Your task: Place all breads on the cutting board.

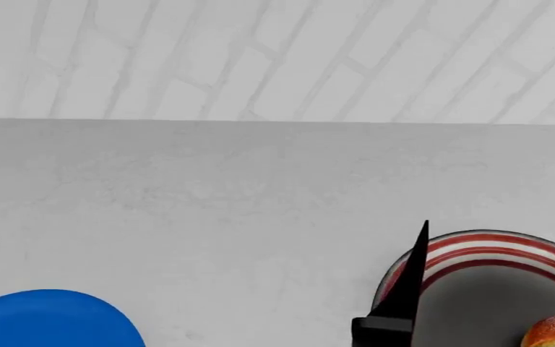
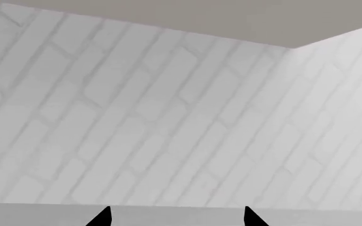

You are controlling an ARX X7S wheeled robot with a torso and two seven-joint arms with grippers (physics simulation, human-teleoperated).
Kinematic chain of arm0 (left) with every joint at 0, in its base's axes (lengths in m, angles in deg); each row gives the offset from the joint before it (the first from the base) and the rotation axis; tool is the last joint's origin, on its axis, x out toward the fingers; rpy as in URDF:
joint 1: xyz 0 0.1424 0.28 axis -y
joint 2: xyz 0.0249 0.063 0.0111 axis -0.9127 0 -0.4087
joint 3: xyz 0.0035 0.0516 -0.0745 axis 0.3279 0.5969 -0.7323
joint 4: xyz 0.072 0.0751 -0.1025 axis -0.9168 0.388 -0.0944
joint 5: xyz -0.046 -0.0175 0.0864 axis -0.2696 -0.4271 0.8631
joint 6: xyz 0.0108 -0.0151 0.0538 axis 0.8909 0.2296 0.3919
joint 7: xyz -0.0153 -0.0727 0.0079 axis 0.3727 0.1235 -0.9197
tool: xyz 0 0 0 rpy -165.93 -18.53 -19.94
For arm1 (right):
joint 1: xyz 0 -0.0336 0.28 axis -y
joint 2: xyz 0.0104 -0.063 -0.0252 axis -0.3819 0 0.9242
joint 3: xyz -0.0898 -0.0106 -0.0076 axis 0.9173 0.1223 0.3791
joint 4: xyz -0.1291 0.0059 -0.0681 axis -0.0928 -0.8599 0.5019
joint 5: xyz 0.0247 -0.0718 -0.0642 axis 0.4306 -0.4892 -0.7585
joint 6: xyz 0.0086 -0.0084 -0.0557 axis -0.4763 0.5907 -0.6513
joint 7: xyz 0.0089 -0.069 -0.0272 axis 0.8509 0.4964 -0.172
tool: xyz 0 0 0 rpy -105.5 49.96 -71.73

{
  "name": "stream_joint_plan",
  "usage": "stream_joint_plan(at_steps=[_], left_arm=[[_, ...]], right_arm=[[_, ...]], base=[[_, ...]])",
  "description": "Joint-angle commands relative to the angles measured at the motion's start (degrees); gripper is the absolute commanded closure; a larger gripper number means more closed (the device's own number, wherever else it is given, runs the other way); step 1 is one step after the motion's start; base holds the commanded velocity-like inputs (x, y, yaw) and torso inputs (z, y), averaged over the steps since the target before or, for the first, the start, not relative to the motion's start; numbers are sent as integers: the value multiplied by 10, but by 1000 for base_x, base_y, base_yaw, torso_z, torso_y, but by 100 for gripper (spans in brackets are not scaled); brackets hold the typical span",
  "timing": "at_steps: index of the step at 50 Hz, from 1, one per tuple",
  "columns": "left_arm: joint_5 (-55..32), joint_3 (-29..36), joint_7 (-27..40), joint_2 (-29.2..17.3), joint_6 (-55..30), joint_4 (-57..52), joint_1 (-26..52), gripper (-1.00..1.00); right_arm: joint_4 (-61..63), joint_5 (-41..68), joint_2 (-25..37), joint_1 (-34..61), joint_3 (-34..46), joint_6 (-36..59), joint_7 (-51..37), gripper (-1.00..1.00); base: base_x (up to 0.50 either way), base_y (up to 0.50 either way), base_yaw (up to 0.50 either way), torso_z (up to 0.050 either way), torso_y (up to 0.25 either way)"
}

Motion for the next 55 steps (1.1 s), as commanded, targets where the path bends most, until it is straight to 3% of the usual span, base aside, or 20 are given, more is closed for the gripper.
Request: stream_joint_plan(at_steps=[1,11,17,21,26,31,32,33,38,46,55], left_arm=[[-75,-53,30,-2,-41,-21,85,100],[-120,-94,30,-9,-52,9,143,100],[-122,-108,73,-22,-23,26,144,100],[-149,-124,114,-32,-5,20,156,100],[-180,-141,176,-38,7,24,173,100],[-180,-145,182,-39,7,22,170,100],[-187,-147,193,-42,11,22,171,100],[-199,-148,244,-44,18,41,177,100],[-213,-161,276,-45,24,66,187,100],[-222,-170,278,-46,37,52,177,100],[-224,-180,281,-45,50,54,169,100]], right_arm=[[8,41,-2,24,-10,35,9,-100],[16,189,20,112,-37,103,46,-100],[13,331,41,203,-69,165,66,-100],[-24,487,65,287,-103,228,109,-100],[-78,619,75,391,-147,345,131,-100],[-85,631,76,397,-152,352,134,-100],[-101,656,78,410,-157,369,141,-100],[-153,721,84,446,-166,444,163,-100],[-199,787,110,471,-177,500,186,-100],[-299,875,91,500,-172,611,171,-100],[-375,932,83,502,-159,657,171,-100]], base=[[0,0,0,0,0],[0,0,0,0,0],[0,0,0,0,0],[0,0,-1,0,0],[0,0,0,0,0],[0,0,0,0,0],[0,0,0,0,0],[0,0,0,0,0],[0,0,0,0,0],[0,0,0,0,0],[0,0,0,0,0]])
